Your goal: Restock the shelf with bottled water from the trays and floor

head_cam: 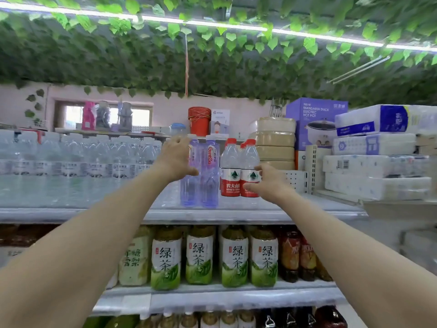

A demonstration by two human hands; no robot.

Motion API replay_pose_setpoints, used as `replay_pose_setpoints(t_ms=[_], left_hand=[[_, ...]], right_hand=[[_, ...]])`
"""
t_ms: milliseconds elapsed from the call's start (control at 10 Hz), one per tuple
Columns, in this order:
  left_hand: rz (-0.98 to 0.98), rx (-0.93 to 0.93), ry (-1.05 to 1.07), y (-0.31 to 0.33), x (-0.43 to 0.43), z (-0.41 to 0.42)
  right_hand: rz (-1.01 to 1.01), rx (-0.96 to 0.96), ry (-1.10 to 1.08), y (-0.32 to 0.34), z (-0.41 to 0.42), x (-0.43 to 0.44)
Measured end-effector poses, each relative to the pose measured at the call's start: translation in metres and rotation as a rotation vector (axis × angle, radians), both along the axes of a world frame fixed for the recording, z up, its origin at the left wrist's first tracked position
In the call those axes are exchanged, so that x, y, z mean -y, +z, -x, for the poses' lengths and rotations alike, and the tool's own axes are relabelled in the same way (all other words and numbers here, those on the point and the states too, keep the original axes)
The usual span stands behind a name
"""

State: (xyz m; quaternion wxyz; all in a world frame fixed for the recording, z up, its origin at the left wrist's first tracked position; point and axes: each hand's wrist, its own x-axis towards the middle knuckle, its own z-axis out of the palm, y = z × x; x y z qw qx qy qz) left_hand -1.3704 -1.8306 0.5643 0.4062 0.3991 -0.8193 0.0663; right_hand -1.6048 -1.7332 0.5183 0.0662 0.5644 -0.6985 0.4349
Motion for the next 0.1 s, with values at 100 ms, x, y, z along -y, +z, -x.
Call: replay_pose_setpoints(t_ms=[100], left_hand=[[-0.123,-0.052,0.098,-0.0233,-0.0281,-0.0454]], right_hand=[[-0.040,-0.114,-0.006,-0.0039,-0.0332,-0.0277]])
